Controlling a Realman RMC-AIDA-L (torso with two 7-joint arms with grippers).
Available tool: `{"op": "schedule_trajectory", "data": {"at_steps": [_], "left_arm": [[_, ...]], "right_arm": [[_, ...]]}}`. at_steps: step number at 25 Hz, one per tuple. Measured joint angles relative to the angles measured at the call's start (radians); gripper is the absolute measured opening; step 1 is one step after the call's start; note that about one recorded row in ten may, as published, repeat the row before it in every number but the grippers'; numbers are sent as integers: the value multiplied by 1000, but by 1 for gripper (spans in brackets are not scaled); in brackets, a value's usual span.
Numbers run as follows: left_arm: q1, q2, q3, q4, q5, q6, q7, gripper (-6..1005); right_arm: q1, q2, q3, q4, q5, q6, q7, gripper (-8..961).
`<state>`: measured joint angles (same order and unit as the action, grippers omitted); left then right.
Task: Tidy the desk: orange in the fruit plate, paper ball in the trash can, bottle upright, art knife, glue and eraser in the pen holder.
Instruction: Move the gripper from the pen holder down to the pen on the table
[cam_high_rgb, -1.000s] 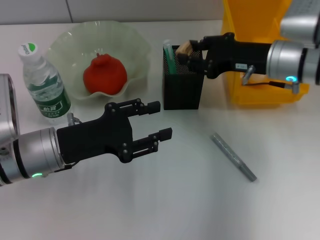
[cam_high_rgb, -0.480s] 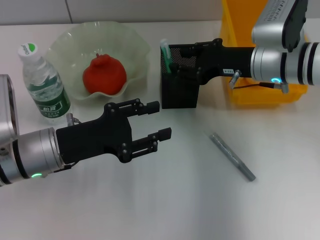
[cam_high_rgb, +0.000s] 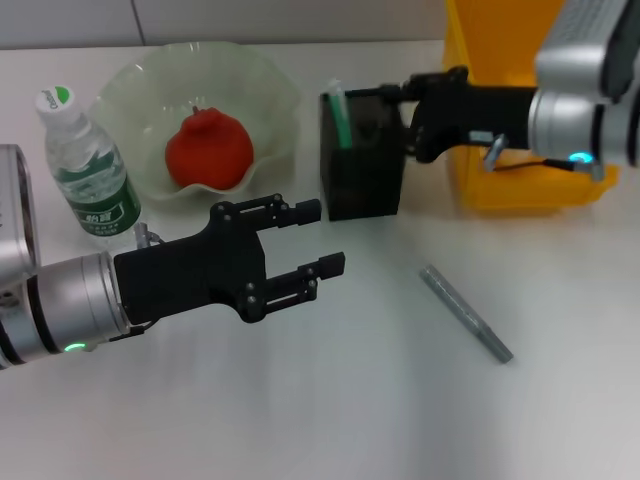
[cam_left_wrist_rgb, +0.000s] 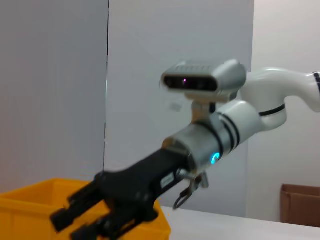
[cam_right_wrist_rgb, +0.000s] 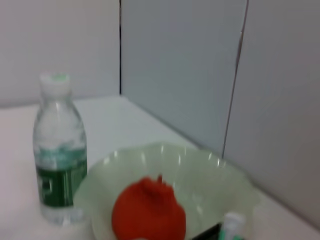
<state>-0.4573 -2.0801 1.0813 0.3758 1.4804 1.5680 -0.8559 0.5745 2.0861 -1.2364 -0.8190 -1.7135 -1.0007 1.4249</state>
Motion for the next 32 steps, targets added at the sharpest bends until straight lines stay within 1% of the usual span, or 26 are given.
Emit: {"op": "schedule_trajectory", "data": {"at_steps": [2, 3, 4, 5, 6, 8, 9, 11, 12, 13, 16, 17, 18, 19, 20, 21, 22, 23, 24, 26, 28, 30, 32], "left_arm": [[-1, 0, 0, 0, 0, 0, 0, 612], [-1, 0, 0, 0, 0, 0, 0, 612], [-1, 0, 0, 0, 0, 0, 0, 612], [-1, 0, 0, 0, 0, -1, 0, 612], [-1, 0, 0, 0, 0, -1, 0, 612], [-2, 0, 0, 0, 0, -4, 0, 613], [-2, 0, 0, 0, 0, -4, 0, 613], [-3, 0, 0, 0, 0, -5, 0, 613], [-3, 0, 0, 0, 0, -6, 0, 613], [-3, 0, 0, 0, 0, -6, 0, 613], [-3, 0, 0, 0, 0, -7, 0, 614], [-3, 0, 0, 0, 0, -7, 0, 614], [-3, 0, 0, 0, 0, -7, 0, 614], [-3, 0, 0, 0, 0, -7, 0, 614], [-3, 0, 0, 0, 0, -7, 0, 614], [-3, 0, 0, 0, 0, -7, 0, 615], [-3, 0, 0, 0, 0, -7, 0, 615], [-3, 0, 0, 0, 0, -7, 0, 615], [-3, 0, 0, 0, 0, -7, 0, 615], [-3, 0, 0, 0, 0, -7, 0, 615], [-3, 0, 0, 0, 0, -6, 0, 616], [-3, 0, 0, 0, 0, -6, 0, 616], [-4, 0, 0, 0, 0, -6, 0, 616]], "right_arm": [[-51, 0, -1, -101, 4, -34, 47, 501], [-94, 0, 1, -192, 5, -66, 95, 501], [-94, 0, 1, -192, 5, -66, 95, 501], [-116, 0, 4, -234, 6, -80, 109, 500], [-158, 1, 11, -316, 8, -117, 129, 500], [-186, 4, 17, -367, 9, -156, 146, 500], [-186, 4, 17, -367, 9, -156, 146, 500], [-205, 5, 38, -403, 10, -206, 169, 500], [-211, 5, 55, -417, 10, -237, 182, 499], [-215, 5, 101, -434, 11, -303, 206, 499], [-217, 3, 176, -461, 13, -403, 240, 499], [-217, 3, 176, -461, 13, -403, 240, 499], [-218, -1, 233, -490, 13, -483, 286, 499], [-218, -2, 257, -505, 12, -516, 311, 499], [-218, -2, 257, -505, 12, -516, 311, 499], [-217, -4, 309, -552, 0, -584, 375, 499], [-217, -4, 309, -552, 0, -584, 375, 499], [-211, -7, 354, -619, -29, -652, 453, 498], [-211, -7, 354, -619, -29, -652, 453, 498], [-204, -7, 378, -697, -76, -703, 528, 498], [-183, -7, 384, -811, -175, -772, 644, 497], [-172, -8, 382, -835, -205, -791, 677, 495], [-136, -10, 378, -867, -275, -837, 756, 493]]}}
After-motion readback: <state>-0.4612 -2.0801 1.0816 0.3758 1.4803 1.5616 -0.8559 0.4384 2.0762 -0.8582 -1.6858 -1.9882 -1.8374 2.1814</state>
